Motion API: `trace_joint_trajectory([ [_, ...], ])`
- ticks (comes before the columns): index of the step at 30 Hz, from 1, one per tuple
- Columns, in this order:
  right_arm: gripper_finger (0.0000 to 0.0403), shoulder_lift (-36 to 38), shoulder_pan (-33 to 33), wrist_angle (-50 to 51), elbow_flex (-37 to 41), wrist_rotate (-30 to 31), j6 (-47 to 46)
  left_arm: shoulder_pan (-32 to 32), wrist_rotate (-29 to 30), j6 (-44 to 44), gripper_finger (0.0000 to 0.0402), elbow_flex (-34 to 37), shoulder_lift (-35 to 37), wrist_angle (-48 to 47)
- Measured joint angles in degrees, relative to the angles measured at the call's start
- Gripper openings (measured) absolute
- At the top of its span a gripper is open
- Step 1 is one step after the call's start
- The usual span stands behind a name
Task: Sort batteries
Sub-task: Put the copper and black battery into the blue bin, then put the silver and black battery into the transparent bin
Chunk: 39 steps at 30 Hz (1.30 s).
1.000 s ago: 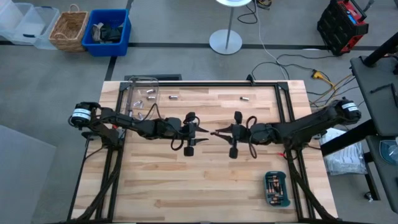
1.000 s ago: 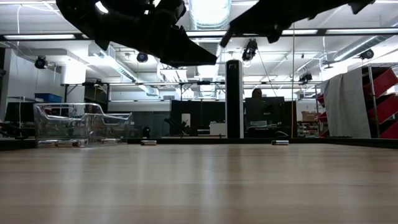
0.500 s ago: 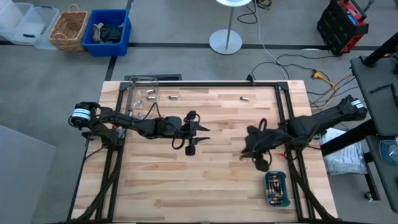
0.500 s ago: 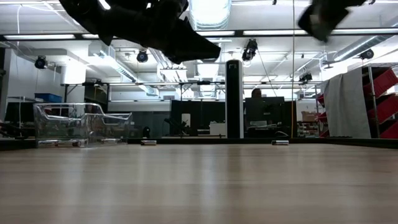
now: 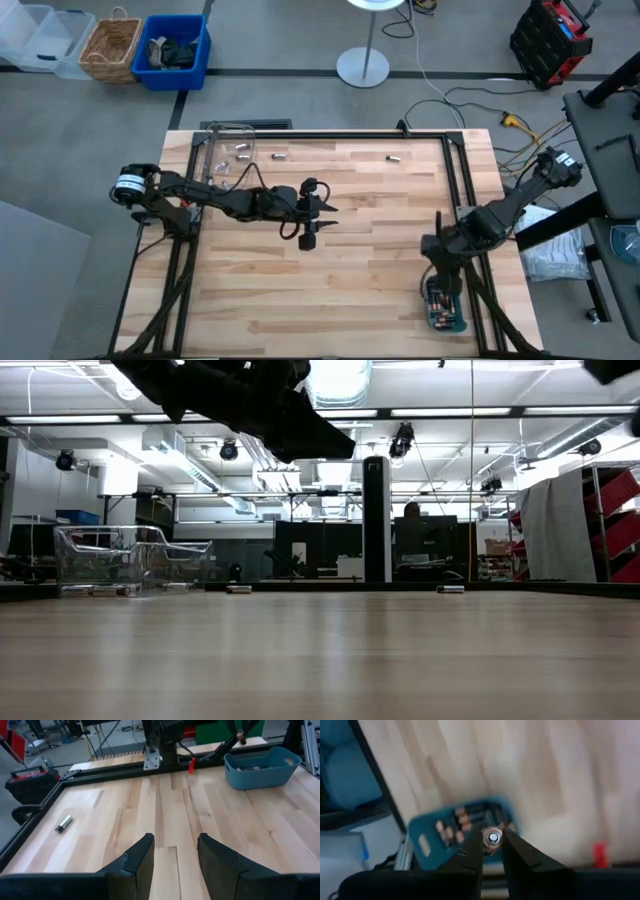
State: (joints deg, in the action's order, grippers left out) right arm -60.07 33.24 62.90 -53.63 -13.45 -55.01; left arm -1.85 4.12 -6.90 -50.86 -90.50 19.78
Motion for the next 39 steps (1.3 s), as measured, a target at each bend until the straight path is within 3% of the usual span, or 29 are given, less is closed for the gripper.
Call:
trace_joint_trajectory([
  [7,0.0046,-0.89,8.44,-4.11,2.62,-2.08,-14.71,0.00,0.01,0.15,0.0131,-0.12,0.00,-2.34],
  [12,0.0049,-2.98,10.66,-7.28,3.31,-1.65,-17.60,0.00,0.02,0.22,0.0131,-0.12,0.00,-3.78],
  [23,0.0095,-7.13,10.66,-8.35,3.40,-3.52,-16.98,0.00,-0.02,0.59,0.0131,-0.12,0.00,-4.16],
  [34,0.0064,-6.32,6.91,-8.39,3.29,-2.81,-13.31,0.00,-0.09,0.58,0.0131,-0.12,0.14,-5.02],
  [39,0.0051,-6.32,0.29,-8.43,1.69,3.42,-5.60,0.00,-0.10,-0.63,0.0131,-0.11,2.65,-9.79],
])
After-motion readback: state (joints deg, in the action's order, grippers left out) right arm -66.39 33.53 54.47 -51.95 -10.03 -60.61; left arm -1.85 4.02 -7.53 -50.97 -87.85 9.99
